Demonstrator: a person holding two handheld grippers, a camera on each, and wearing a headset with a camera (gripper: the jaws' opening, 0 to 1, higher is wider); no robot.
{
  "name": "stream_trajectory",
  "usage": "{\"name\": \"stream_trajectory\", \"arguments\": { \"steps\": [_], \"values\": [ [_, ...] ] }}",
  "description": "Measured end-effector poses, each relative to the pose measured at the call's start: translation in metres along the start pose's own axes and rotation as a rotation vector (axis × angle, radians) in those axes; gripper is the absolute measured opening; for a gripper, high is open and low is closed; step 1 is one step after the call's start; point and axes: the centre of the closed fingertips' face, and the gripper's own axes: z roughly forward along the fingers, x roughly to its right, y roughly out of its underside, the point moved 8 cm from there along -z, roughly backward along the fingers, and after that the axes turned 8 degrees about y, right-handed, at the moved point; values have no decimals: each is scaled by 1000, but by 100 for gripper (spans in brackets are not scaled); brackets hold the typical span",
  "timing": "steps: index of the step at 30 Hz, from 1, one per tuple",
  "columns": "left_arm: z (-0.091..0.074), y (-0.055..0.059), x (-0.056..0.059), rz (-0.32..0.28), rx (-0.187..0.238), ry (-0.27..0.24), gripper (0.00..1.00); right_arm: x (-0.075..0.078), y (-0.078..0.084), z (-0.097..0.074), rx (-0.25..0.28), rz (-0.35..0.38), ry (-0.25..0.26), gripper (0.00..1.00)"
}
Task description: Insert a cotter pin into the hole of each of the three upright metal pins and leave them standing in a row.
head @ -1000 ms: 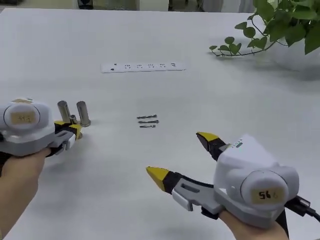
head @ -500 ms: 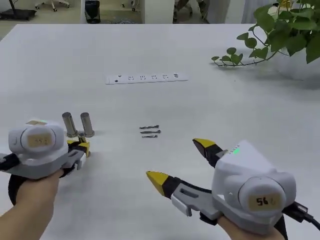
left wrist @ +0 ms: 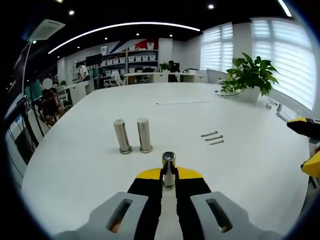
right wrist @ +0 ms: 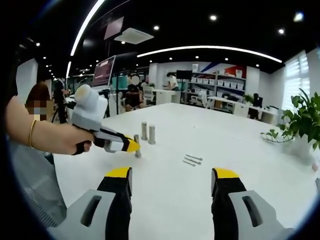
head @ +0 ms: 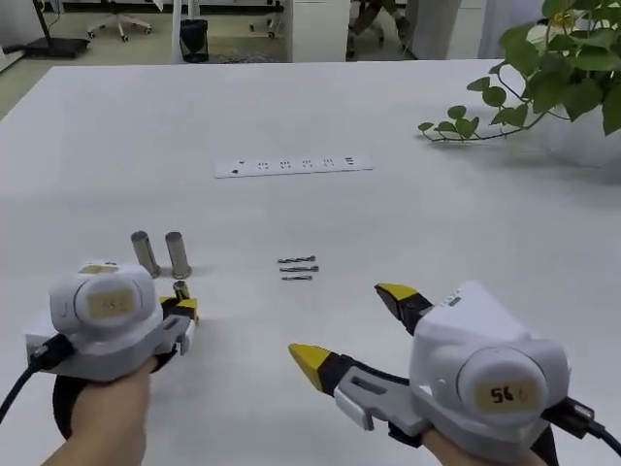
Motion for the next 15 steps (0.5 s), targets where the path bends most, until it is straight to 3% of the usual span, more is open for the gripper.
{"name": "stream_trajectory", "arguments": {
  "steps": [9,15],
  "values": [
    [0,5,8,-31,2,-27,6,1,0,-1,-4,-2,6,60],
    [1,8,14,-12,6,-39,6,0,0,-1,-7,-12,1,59]
  ]
}}
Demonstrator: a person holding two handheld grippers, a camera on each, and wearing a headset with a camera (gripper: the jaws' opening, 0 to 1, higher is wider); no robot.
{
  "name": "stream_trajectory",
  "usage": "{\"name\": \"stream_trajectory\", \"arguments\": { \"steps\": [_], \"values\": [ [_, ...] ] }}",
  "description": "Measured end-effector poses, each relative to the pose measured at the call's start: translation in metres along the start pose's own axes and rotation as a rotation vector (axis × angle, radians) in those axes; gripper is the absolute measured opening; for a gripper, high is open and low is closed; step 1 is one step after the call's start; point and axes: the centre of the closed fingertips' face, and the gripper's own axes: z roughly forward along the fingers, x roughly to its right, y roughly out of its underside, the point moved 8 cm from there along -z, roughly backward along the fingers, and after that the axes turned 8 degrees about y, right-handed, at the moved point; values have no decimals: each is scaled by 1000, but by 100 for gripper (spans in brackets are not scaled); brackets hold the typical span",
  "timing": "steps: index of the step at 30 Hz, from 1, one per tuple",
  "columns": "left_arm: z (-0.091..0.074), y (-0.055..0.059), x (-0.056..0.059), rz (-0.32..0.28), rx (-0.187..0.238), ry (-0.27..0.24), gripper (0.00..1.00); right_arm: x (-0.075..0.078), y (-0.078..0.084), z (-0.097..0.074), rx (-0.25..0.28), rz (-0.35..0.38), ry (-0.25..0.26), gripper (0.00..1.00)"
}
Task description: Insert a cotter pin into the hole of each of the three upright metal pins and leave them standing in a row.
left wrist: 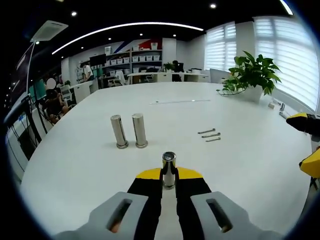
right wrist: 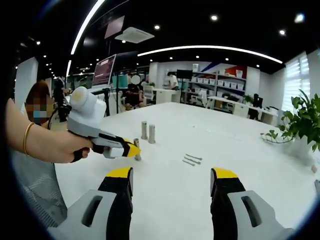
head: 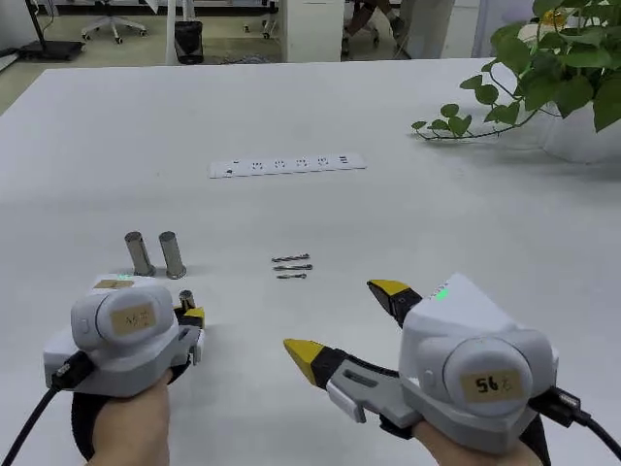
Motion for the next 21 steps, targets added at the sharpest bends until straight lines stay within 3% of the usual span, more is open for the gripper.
{"name": "stream_trajectory", "arguments": {
  "steps": [4,13,19,21],
  "values": [
    [-1,0,1,28,1,-19,6,0,0,0,-3,5,-2,58],
    [-1,2,0,5,17,-22,6,3,1,-1,-18,32,11,53],
    [-1,7,1,-8,-10,-20,10,7,-2,-1,-40,4,13,50],
    [-2,7,1,-2,-6,-16,12,9,-6,-1,-27,50,-5,50]
  ]
}}
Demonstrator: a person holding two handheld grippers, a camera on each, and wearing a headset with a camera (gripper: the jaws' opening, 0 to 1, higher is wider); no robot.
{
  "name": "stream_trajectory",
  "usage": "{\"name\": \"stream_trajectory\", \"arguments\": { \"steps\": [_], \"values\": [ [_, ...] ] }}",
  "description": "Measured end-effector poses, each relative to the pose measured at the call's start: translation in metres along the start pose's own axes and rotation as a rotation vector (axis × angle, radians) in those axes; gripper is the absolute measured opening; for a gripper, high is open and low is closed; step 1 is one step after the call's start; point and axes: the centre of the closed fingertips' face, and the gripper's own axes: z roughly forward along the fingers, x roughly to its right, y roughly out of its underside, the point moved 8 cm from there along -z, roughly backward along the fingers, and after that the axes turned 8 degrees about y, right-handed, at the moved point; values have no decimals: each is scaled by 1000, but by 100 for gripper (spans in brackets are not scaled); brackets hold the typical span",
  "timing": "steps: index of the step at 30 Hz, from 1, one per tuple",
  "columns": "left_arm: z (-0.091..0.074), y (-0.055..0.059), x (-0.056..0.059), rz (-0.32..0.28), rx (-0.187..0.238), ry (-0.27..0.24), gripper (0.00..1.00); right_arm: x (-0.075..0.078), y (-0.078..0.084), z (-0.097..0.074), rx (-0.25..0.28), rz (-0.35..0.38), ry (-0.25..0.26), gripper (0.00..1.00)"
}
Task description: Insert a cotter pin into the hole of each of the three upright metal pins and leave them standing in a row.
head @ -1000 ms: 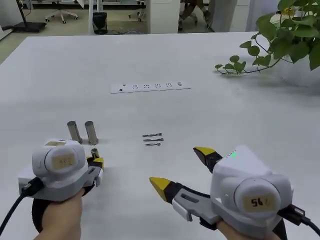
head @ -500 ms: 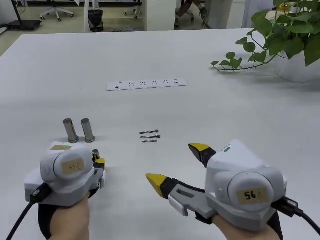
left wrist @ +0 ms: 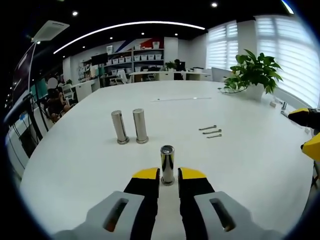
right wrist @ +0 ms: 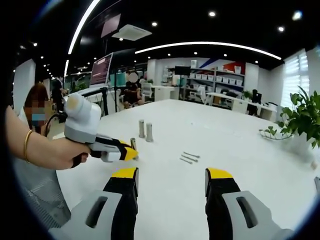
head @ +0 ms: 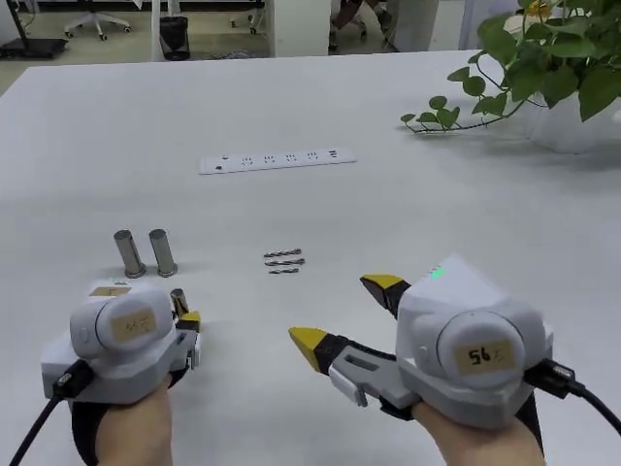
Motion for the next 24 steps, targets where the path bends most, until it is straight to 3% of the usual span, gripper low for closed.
{"name": "stream_trajectory", "arguments": {
  "steps": [3,7,10,14,20,22,24],
  "values": [
    [-1,-1,-2,-1,1,2,19,6,0,3,-53,17,-22,50],
    [-5,-7,-4,8,9,25,26,15,-4,11,-141,-66,-93,39],
    [-13,-12,-6,-4,20,22,34,20,-10,19,-164,-91,-134,33],
    [-26,-14,-4,41,7,60,42,29,-18,36,-229,-133,-199,28],
    [-40,-20,-10,43,18,108,54,39,-24,63,-325,-218,-255,27],
    [-44,-23,-8,-21,21,159,57,39,-25,70,-361,-242,-286,25],
    [-49,-25,-10,4,27,162,61,39,-26,76,-370,-265,-299,24]
  ]
}}
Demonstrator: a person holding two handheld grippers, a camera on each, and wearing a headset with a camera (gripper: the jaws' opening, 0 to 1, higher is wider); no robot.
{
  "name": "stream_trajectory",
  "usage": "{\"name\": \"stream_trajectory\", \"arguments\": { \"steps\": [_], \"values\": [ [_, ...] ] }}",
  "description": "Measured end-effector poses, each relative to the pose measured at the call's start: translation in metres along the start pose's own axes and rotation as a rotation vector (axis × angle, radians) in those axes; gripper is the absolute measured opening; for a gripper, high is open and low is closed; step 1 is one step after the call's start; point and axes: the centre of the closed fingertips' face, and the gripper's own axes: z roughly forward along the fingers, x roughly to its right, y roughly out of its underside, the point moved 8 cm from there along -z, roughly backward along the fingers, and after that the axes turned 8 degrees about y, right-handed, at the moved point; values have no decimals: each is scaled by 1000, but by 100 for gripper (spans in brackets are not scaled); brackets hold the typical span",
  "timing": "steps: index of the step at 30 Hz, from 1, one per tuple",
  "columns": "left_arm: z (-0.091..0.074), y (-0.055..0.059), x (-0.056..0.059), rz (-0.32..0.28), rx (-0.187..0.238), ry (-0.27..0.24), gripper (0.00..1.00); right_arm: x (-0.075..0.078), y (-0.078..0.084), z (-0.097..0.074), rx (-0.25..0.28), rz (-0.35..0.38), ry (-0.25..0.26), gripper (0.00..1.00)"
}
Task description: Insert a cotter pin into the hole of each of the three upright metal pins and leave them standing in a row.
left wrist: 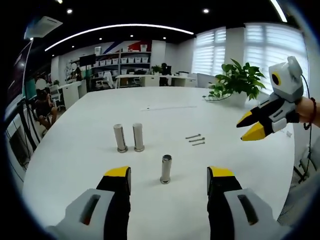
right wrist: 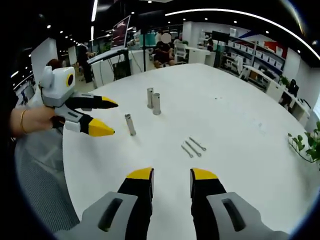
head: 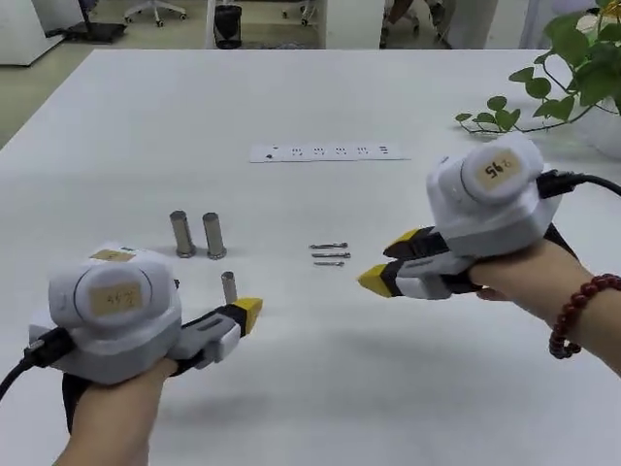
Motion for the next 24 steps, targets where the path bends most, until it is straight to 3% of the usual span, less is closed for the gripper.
{"name": "stream_trajectory", "arguments": {
  "steps": [5,11,20,24],
  "values": [
    [-10,-2,3,40,-9,39,68,6,-7,16,-58,-44,-40,22],
    [-13,-3,-2,97,-14,59,76,12,-10,40,-119,-57,-95,22],
    [-13,0,-11,80,-11,80,86,26,-13,75,-183,-103,-134,19],
    [-14,1,-16,75,-16,80,89,27,-13,83,-205,-116,-138,16]
  ]
}}
